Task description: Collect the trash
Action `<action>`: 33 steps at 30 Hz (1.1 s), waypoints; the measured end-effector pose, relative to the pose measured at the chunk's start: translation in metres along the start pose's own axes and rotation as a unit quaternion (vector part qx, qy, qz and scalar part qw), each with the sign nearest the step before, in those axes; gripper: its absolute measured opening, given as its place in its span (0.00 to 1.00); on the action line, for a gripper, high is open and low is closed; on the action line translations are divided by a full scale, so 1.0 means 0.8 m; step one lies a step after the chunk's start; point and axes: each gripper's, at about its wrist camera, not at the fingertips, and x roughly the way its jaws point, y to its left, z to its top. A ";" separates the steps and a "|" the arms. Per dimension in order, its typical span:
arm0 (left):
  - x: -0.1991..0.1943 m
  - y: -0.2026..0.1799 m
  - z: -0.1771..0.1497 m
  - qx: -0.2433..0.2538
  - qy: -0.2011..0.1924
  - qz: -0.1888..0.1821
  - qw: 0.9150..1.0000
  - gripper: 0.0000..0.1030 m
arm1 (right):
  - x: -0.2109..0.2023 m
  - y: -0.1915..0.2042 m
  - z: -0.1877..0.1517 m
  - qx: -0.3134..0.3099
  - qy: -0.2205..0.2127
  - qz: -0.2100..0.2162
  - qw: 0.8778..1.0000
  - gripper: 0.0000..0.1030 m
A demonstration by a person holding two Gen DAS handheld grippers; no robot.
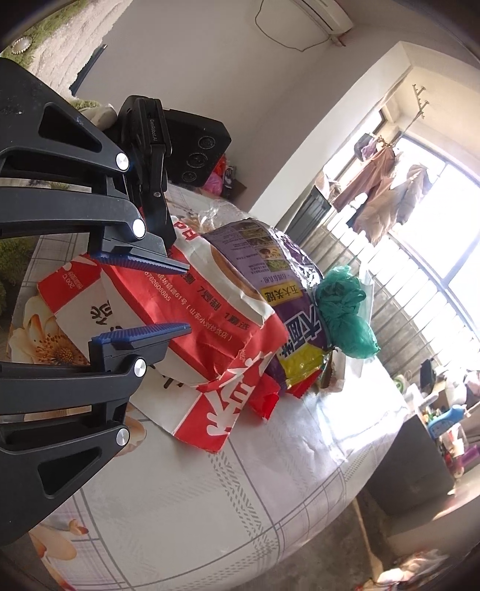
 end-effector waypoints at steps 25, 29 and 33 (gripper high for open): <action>-0.064 -0.078 -0.057 0.097 -0.042 -0.042 0.993 0.24 | -0.061 0.036 0.018 -0.016 -0.096 -0.022 0.995 0.30; -0.085 -0.100 -0.061 0.140 -0.077 -0.022 0.987 0.24 | -0.062 0.039 0.022 -0.015 -0.105 -0.022 0.994 0.31; -0.111 -0.108 -0.058 0.160 -0.115 0.004 0.980 0.24 | -0.065 0.036 0.025 -0.005 -0.112 -0.020 0.994 0.31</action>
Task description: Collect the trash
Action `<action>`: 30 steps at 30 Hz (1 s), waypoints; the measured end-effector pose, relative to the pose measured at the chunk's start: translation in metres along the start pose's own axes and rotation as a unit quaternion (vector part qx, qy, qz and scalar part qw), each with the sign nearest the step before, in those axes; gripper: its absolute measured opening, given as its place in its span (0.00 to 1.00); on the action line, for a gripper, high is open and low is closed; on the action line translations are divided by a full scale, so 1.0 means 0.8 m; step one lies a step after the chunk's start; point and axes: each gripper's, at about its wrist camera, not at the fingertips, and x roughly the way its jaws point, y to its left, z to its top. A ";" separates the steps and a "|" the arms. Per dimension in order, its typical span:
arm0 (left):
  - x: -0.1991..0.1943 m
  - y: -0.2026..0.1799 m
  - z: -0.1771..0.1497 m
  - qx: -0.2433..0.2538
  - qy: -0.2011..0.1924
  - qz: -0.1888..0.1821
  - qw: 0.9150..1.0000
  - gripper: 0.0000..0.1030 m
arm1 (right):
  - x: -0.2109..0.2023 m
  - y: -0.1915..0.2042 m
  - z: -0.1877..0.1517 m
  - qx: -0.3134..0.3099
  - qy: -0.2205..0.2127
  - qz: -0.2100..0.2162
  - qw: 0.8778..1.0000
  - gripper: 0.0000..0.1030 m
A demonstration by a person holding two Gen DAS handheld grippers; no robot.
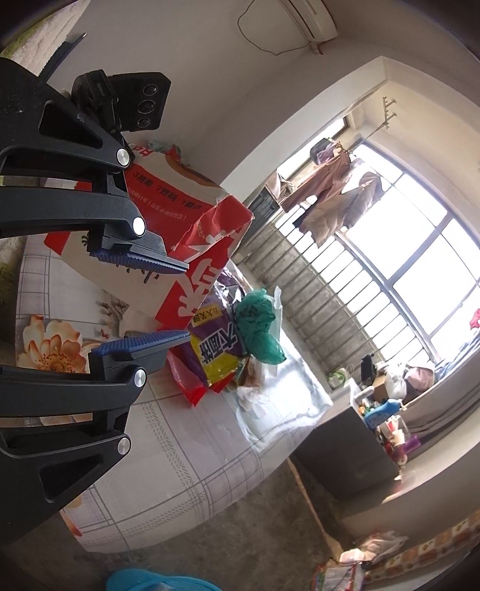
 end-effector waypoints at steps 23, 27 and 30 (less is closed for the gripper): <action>-0.033 0.048 0.108 0.032 -0.118 0.139 0.983 0.24 | 0.104 0.007 0.091 -0.033 0.018 -0.044 0.998 0.48; -0.017 0.057 0.126 0.035 -0.117 0.150 0.981 0.24 | 0.127 0.015 0.110 -0.073 0.022 -0.045 0.996 0.49; -0.003 0.064 0.138 0.037 -0.113 0.161 0.980 0.24 | 0.150 0.026 0.119 -0.123 0.035 -0.031 0.991 0.49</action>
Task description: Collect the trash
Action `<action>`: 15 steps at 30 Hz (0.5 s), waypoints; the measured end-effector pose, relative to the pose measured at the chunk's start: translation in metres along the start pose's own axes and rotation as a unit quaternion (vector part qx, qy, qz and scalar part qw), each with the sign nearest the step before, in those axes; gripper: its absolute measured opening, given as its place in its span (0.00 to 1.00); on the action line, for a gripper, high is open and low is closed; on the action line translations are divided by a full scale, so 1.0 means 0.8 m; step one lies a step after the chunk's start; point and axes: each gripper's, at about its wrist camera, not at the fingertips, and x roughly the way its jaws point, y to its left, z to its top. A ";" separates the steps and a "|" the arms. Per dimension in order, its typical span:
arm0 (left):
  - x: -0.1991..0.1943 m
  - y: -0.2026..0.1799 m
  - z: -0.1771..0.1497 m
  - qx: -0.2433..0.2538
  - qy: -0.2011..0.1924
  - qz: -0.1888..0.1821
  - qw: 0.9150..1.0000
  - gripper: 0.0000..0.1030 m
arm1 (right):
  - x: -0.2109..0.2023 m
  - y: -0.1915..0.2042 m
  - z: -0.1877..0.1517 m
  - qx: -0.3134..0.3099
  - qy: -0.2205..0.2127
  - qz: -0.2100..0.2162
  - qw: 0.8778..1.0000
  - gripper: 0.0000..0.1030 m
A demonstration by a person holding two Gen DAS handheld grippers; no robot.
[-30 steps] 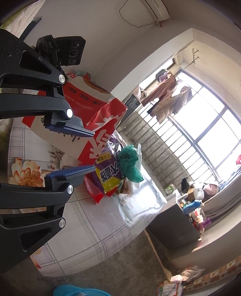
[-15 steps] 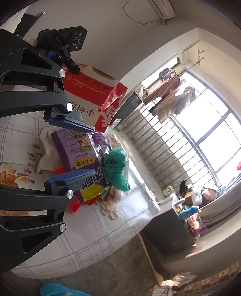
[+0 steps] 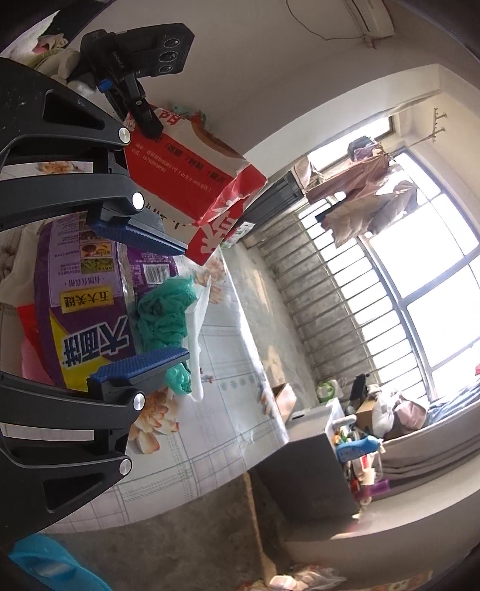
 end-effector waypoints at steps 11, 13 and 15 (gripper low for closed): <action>0.043 0.000 0.019 0.017 0.007 0.015 1.000 0.24 | 0.083 0.008 0.011 -0.133 0.086 -0.010 0.987 0.23; 0.047 -0.001 0.021 0.020 0.009 0.015 1.000 0.24 | 0.087 0.007 0.013 -0.137 0.099 -0.006 0.986 0.14; 0.050 -0.002 0.022 0.023 0.010 0.018 1.000 0.24 | 0.088 0.007 0.017 -0.139 0.105 -0.003 0.985 0.07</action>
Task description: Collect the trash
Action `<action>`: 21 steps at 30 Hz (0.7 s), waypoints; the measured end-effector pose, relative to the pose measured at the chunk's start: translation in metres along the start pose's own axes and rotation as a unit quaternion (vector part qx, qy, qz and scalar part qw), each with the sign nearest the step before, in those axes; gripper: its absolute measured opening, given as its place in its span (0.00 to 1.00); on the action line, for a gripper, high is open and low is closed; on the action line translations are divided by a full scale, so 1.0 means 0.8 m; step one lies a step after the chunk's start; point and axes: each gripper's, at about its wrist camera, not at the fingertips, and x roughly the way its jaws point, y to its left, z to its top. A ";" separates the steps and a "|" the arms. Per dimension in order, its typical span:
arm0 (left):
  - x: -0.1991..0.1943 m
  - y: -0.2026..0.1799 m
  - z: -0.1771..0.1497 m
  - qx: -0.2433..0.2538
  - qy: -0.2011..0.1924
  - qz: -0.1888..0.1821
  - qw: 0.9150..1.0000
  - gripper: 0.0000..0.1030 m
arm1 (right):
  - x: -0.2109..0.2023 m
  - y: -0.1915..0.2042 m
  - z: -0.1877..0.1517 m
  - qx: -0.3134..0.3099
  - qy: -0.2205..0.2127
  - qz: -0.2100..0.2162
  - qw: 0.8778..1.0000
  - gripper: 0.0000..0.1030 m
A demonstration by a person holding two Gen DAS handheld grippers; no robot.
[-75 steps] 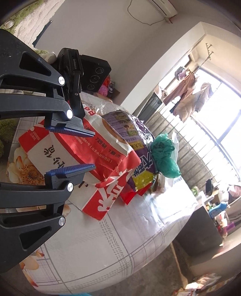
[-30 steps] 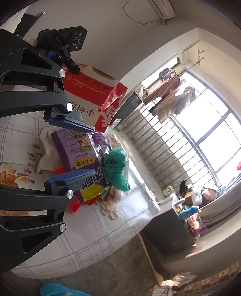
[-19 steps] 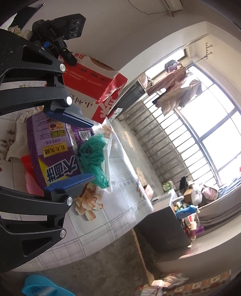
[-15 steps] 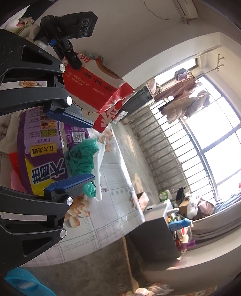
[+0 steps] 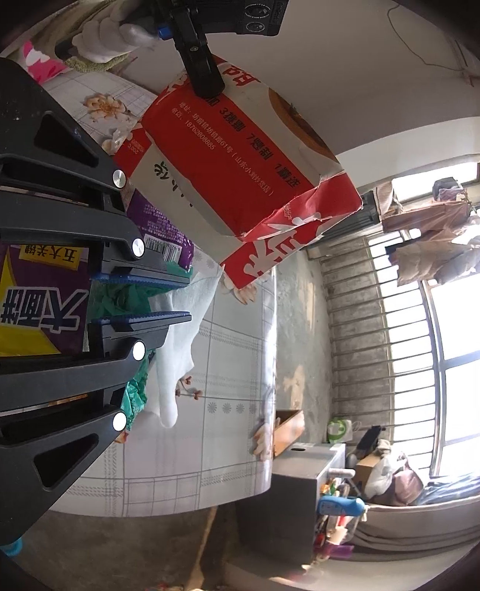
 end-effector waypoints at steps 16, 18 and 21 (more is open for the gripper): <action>-0.017 -0.008 0.001 0.004 -0.014 0.011 1.000 0.24 | -0.092 -0.017 0.049 0.048 -0.139 -0.009 0.989 0.00; -0.027 -0.014 0.003 0.008 -0.024 0.012 1.000 0.24 | -0.117 -0.018 0.053 0.053 -0.164 -0.007 0.985 0.00; -0.043 -0.030 0.007 0.020 -0.039 0.011 0.999 0.24 | -0.159 -0.023 0.052 0.061 -0.200 -0.009 0.978 0.00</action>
